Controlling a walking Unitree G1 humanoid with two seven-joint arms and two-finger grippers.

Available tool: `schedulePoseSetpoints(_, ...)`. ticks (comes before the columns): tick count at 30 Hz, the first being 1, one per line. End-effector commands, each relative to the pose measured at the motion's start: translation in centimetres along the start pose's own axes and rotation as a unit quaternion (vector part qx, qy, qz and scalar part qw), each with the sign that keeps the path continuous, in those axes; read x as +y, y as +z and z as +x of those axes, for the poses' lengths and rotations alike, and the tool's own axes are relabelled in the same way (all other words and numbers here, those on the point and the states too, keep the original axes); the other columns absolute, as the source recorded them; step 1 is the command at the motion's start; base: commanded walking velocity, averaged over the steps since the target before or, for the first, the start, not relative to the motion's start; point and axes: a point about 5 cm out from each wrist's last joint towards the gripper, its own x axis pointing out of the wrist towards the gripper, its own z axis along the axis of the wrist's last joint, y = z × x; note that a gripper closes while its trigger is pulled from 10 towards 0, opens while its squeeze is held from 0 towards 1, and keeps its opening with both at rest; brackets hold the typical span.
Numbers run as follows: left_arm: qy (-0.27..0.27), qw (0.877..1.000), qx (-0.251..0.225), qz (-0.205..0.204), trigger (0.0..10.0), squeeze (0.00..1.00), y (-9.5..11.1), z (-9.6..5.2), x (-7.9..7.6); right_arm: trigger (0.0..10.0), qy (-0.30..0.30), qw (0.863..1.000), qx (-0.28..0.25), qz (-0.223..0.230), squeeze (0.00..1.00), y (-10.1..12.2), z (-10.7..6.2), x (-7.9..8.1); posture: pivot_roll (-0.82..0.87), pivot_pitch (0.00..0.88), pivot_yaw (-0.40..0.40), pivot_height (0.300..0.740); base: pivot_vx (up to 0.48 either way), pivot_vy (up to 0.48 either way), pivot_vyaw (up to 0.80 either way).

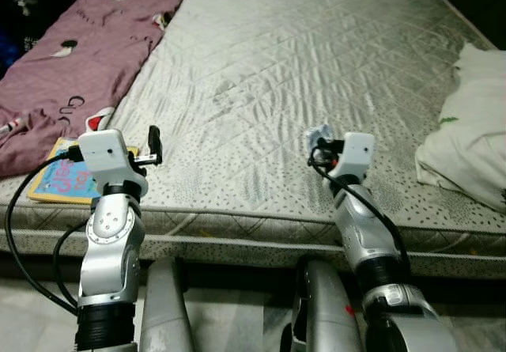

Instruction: Clean up the room

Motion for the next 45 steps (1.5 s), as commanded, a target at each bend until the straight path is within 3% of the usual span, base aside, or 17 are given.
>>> schedulePoseSetpoints(1,0.0,1.0,0.005,0.0,10.0,0.0,-0.3,-0.3,0.3,10.0,0.02,1.0,-0.011,0.015,0.0,0.9,0.0,1.1,-0.07,0.0,-0.002,0.537,0.0,0.0,0.0)
schedulePoseSetpoints(3,0.007,1.0,0.017,0.004,10.0,0.0,-1.1,-1.0,0.8,10.0,0.006,1.0,-0.008,-0.005,0.0,1.0,-0.4,1.0,-0.07,0.0,-0.004,0.537,0.0,0.0,0.0)
schedulePoseSetpoints(7,0.013,1.0,0.024,0.007,10.0,0.0,-1.7,-2.0,1.2,10.0,-0.018,1.0,-0.008,0.013,0.0,1.1,-1.9,0.1,-0.05,0.0,-0.009,0.537,0.0,0.0,0.0)
schedulePoseSetpoints(9,0.006,1.0,0.021,0.009,10.0,0.0,-1.5,-2.1,1.0,10.0,-0.012,1.0,-0.015,0.011,0.0,1.1,-3.0,-0.2,-0.05,0.0,-0.009,0.537,0.0,0.0,0.0)
schedulePoseSetpoints(14,-0.006,1.0,0.021,0.009,10.0,0.0,-1.4,-1.9,0.7,10.0,-0.002,1.0,-0.015,-0.003,0.0,1.5,-3.7,-0.1,-0.08,0.0,-0.001,0.537,0.0,0.0,0.0)
schedulePoseSetpoints(22,-0.027,0.999,0.021,-0.003,10.0,0.0,-1.5,-1.6,-0.2,10.0,0.019,1.0,-0.017,0.019,0.0,2.5,-3.6,1.1,-0.08,0.0,-0.004,0.537,0.0,0.0,0.0)
schedulePoseSetpoints(39,-0.007,0.998,0.047,-0.032,10.0,0.0,-2.6,-2.2,-0.1,10.0,0.014,0.999,-0.001,0.032,0.0,2.4,-2.6,1.4,-0.06,0.0,-0.015,0.65,0.0,0.0,-0.14)
schedulePoseSetpoints(45,-0.015,0.999,0.035,-0.029,10.0,0.0,-2.3,-1.9,-0.5,10.0,0.015,1.0,-0.004,0.027,0.0,2.6,-2.4,1.4,-0.06,0.0,-0.025,0.684,0.0,0.0,-0.2)
